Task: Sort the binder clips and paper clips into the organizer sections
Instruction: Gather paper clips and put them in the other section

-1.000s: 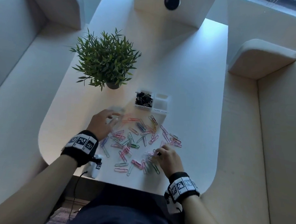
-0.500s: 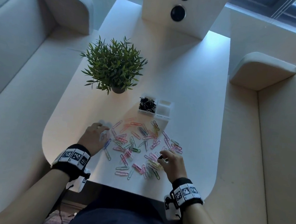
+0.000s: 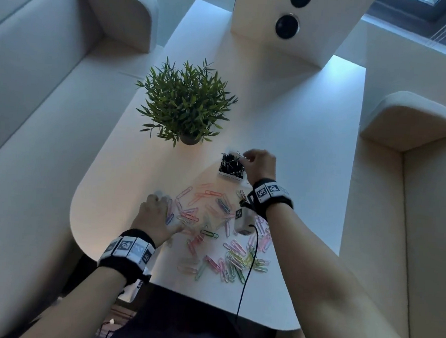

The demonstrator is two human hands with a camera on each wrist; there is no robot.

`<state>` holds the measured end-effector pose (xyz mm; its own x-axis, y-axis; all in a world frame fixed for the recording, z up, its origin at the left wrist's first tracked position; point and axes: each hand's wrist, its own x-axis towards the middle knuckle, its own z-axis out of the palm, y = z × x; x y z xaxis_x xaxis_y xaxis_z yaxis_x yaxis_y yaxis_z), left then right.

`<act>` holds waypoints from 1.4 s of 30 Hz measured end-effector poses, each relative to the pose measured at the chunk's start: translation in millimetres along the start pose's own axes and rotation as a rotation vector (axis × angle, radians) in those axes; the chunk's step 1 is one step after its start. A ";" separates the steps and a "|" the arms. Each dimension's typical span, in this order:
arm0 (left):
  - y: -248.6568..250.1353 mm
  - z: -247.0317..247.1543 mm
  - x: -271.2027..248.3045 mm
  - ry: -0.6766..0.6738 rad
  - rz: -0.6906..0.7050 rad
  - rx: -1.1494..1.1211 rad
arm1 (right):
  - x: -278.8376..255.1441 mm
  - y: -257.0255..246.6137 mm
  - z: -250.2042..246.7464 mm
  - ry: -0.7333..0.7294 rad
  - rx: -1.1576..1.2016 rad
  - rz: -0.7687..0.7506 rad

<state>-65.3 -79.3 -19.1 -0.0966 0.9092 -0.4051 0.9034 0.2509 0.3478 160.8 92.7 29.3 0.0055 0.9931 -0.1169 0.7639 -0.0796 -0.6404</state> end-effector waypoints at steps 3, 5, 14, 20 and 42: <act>9.6 -0.1 1.4 -0.038 -0.028 0.014 | -16.1 2.5 5.9 0.107 -0.077 -0.115; 12.3 0.8 0.9 -0.032 -0.056 0.005 | -46.1 -0.3 18.5 0.101 -0.128 -0.330; 19.2 -1.0 3.9 0.023 -0.003 -0.073 | -98.4 -24.5 80.1 -0.520 -0.497 -0.453; 12.1 10.4 -0.5 -0.015 -0.087 -0.053 | -100.7 -7.9 76.2 -0.355 -0.342 -0.515; 55.6 -21.0 33.7 -0.054 0.354 0.102 | -107.3 14.2 64.4 -0.322 -0.190 -0.393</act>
<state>-27.1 -27.7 4.2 0.2488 0.9140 -0.3204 0.9144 -0.1125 0.3890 129.5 -20.5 -16.2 -0.4797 0.8659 -0.1422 0.7719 0.3394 -0.5375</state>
